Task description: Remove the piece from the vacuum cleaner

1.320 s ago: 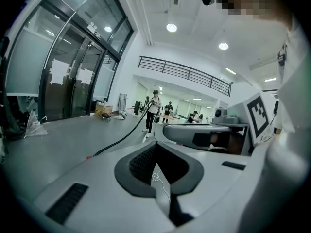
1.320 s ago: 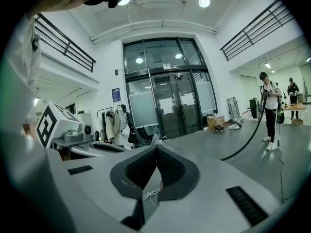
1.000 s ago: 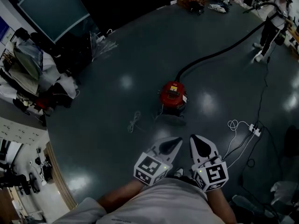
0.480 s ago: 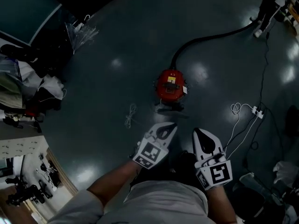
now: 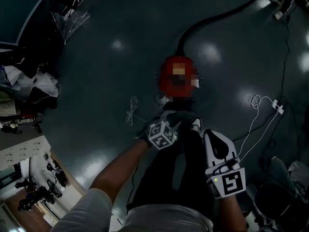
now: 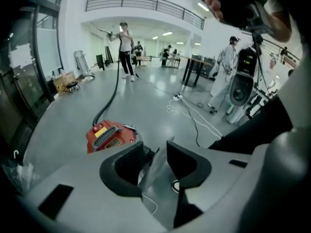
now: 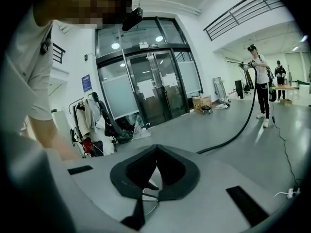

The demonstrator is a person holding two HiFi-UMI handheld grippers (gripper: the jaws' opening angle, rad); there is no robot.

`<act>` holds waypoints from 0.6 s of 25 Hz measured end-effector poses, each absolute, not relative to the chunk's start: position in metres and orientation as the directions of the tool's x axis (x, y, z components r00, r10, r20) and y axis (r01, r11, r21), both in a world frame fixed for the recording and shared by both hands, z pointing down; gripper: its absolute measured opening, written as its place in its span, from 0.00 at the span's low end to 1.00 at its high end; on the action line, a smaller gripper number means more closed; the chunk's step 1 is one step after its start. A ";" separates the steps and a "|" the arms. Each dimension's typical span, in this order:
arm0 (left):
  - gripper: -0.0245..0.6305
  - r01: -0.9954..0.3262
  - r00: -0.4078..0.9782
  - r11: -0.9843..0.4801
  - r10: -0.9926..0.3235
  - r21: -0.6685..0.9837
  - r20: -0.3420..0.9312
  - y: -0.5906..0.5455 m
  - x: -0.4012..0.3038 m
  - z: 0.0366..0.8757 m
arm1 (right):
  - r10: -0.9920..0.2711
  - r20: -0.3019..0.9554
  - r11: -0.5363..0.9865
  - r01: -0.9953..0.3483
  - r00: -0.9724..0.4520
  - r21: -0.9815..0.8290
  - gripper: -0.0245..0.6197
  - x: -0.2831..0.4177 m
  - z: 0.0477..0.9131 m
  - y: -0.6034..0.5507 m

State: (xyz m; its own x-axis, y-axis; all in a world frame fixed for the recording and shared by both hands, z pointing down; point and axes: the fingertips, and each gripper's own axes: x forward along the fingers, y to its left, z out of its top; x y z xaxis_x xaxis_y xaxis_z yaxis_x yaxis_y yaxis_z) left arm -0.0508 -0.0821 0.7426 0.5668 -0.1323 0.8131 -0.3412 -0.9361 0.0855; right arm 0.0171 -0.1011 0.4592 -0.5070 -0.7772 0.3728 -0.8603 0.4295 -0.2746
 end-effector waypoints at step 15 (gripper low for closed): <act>0.29 -0.016 0.331 -0.998 0.044 0.052 0.943 -0.065 -0.039 0.984 | -0.739 0.453 0.361 -0.861 -0.498 -0.358 0.06 0.033 0.612 -0.125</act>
State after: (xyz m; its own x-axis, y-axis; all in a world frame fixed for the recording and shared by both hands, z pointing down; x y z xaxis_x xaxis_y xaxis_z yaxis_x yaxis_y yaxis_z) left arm -0.0394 -0.0650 0.9838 0.3308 0.0441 0.9427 -0.0163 -0.9985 0.0524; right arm 0.0327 -0.1253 0.6125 -0.4980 -0.7393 0.4533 -0.8613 0.3606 -0.3580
